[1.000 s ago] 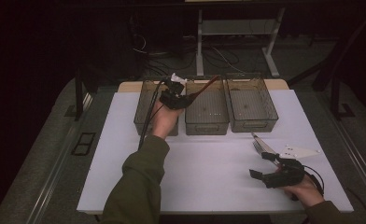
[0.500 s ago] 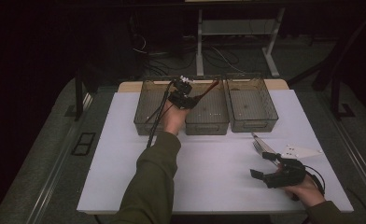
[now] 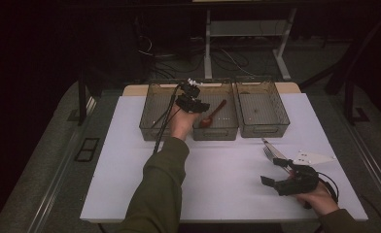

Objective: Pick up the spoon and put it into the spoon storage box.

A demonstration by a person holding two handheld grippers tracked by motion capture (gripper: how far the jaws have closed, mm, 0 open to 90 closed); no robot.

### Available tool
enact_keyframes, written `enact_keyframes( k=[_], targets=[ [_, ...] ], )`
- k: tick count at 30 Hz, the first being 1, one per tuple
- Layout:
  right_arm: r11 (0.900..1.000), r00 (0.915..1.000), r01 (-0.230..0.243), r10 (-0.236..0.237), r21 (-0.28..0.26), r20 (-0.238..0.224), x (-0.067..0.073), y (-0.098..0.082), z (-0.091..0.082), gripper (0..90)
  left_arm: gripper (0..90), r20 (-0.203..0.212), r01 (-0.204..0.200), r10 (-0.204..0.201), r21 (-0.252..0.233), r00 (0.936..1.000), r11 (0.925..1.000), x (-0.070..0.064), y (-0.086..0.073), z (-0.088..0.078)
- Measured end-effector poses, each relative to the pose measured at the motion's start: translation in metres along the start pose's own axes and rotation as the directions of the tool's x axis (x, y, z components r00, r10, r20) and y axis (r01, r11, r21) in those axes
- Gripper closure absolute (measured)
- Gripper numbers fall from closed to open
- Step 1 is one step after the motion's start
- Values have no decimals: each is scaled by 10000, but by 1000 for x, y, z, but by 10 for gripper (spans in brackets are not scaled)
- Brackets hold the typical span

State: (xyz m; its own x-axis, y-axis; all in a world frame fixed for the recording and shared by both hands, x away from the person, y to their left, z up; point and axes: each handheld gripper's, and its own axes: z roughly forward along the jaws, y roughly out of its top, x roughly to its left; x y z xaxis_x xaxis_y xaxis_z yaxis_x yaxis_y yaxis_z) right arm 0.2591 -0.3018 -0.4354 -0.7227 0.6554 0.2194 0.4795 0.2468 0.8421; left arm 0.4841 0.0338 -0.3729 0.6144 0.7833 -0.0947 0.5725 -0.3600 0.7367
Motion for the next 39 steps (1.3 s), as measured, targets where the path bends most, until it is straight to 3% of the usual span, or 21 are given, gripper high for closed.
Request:
enact_keyframes(
  k=[3, 7, 11, 13, 18, 21, 27, 33, 39],
  targets=[
    [10000, 10000, -3, 3, 1, -3, 0, 0, 0, 86, 499, 289, -63, 70, -234, 9996, 9997, -1, 1, -3],
    [10000, 10000, -9, 9, -7, 7, 0, 0, 0, 85, 447, 545, -574, 595, -398, 9967, 9976, -4, 1, -10],
    [10000, 10000, 8, -8, 34, 2, 0, 0, 0, 85, 409, 895, -918, 961, -513, 9913, 9945, -8, 3, -19],
    [10000, 10000, 23, -23, 20, 26, -1, 0, 0, 85, 406, 1092, -887, 950, -613, 9895, 9942, -11, 2, -25],
    [10000, 10000, 15, -15, 58, 17, -1, 0, 0, 85, 374, 1525, -1174, 1307, -935, 9796, 9887, -15, 0, -38],
    [10000, 10000, 9, -10, 62, 25, -1, 0, 0, 85, 352, 1614, -1376, 1521, -980, 9751, 9856, -17, -1, -45],
    [10000, 10000, -2, 1, 79, 35, -2, 0, 0, 86, 297, 1877, -1669, 1840, -1034, 9648, 9805, -22, -11, -57],
    [10000, 10000, -10, 10, 68, 40, -2, 0, 0, 85, 250, 2168, -1700, 1946, -1271, 9566, 9772, -26, -27, -68],
    [10000, 10000, -37, 37, 53, 61, -2, 0, 1, 85, 222, 2213, -1791, 2106, -1541, 9522, 9717, -30, -43, -82]
  ],
)
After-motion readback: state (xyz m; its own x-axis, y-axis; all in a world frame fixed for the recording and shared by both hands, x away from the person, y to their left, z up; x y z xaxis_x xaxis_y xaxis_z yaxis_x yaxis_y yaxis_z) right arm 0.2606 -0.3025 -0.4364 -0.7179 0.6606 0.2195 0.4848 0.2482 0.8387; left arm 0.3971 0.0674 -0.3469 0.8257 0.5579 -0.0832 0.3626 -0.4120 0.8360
